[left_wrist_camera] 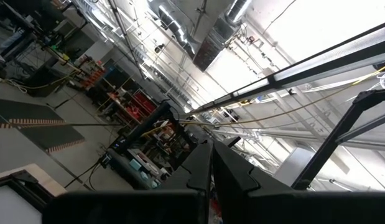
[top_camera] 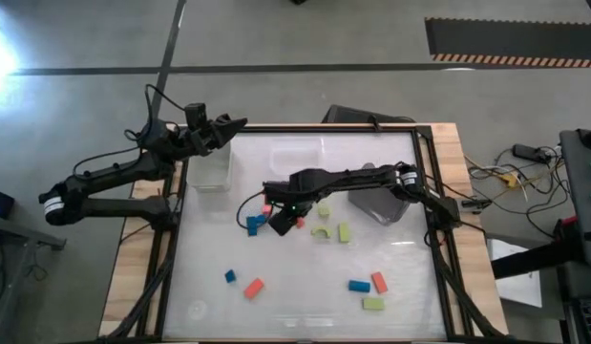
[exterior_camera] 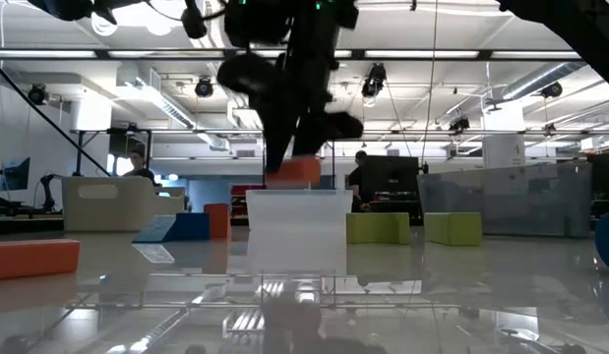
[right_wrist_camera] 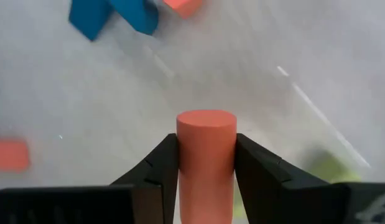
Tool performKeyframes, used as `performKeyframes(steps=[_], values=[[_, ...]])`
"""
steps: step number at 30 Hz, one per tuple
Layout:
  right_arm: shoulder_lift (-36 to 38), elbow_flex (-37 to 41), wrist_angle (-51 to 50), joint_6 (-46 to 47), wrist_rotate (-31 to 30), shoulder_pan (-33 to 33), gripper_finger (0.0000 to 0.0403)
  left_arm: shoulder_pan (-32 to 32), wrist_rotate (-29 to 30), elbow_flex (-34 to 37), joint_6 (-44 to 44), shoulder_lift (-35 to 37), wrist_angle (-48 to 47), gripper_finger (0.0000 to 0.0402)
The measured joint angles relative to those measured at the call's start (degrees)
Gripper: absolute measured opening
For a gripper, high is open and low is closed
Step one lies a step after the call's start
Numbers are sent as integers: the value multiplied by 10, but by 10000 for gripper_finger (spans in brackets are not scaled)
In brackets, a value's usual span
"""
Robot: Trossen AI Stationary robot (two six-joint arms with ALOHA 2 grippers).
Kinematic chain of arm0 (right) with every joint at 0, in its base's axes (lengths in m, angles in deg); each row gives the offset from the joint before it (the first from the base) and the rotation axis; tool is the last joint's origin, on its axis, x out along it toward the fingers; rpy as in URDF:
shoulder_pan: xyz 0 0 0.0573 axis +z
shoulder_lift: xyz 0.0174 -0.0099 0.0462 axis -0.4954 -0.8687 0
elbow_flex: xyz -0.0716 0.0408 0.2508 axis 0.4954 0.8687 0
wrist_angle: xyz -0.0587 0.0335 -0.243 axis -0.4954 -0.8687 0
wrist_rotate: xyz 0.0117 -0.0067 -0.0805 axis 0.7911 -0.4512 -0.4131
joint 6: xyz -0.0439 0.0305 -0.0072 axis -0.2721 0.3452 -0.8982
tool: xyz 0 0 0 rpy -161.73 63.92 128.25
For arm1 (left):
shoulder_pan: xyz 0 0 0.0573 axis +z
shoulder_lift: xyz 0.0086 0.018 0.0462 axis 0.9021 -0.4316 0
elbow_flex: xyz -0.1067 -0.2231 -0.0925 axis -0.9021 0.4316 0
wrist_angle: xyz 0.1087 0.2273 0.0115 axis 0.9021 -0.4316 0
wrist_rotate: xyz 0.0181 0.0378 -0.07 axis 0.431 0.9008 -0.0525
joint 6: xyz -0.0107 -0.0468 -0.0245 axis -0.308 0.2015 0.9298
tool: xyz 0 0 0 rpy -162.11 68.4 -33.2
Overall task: Sort & place blocks by color
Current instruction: Put the orange block into the black bin
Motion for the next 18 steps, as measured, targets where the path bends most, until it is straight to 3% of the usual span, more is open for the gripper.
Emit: performKeyframes(steps=[8, 18], values=[[5, -109, -169, -118, 0, -15, 115, 0, 0, -1, 0, -7, 0, 0], [87, -96, -242, -176, 0, -16, 115, 0, 4, 0, 0, -8, -1, 0]])
